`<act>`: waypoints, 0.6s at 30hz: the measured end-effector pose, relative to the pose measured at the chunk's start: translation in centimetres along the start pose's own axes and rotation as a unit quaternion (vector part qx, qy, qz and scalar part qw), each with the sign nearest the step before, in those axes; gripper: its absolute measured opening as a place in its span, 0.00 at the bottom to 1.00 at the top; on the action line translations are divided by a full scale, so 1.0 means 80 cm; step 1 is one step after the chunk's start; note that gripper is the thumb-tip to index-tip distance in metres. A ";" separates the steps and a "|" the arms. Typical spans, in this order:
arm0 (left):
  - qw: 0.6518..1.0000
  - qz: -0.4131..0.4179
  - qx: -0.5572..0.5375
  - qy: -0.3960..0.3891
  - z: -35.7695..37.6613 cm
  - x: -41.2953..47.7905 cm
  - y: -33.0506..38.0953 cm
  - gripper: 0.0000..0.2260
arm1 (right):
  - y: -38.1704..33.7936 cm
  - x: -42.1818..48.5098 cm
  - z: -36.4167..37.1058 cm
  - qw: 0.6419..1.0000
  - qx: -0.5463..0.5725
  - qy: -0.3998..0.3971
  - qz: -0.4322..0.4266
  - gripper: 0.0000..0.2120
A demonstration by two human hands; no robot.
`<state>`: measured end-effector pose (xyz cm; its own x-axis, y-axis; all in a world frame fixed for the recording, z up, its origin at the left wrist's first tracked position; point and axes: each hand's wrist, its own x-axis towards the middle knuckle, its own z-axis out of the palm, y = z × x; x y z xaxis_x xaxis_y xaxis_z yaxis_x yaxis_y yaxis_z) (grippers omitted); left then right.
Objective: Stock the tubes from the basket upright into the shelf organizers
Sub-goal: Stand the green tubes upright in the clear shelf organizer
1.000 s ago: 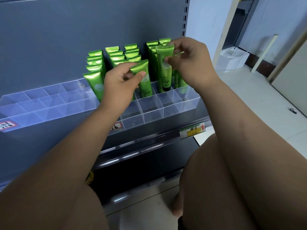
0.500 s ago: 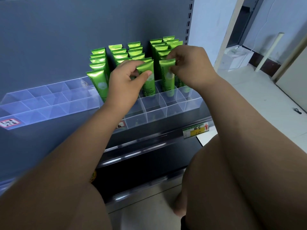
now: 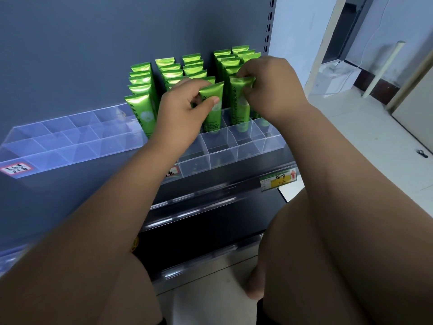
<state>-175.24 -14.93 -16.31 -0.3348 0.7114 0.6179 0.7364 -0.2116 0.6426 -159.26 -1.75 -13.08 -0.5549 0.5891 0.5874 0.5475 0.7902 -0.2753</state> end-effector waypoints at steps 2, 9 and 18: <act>1.000 -0.012 0.009 -0.002 0.001 -0.001 -0.001 0.14 | -0.001 0.001 0.002 1.000 -0.012 0.000 -0.008 0.22; 0.997 -0.047 0.043 -0.033 0.005 -0.007 -0.004 0.17 | -0.005 0.001 0.005 0.999 -0.030 0.002 -0.027 0.23; 0.998 -0.064 0.013 -0.005 0.014 -0.015 0.002 0.13 | -0.007 0.003 0.005 0.999 -0.037 0.011 -0.038 0.21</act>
<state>-174.05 -15.11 -17.45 -0.4211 0.7386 0.5264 0.7028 -0.1012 0.7042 -159.92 -2.00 -13.09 -0.5832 0.5236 0.6211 0.5497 0.8173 -0.1728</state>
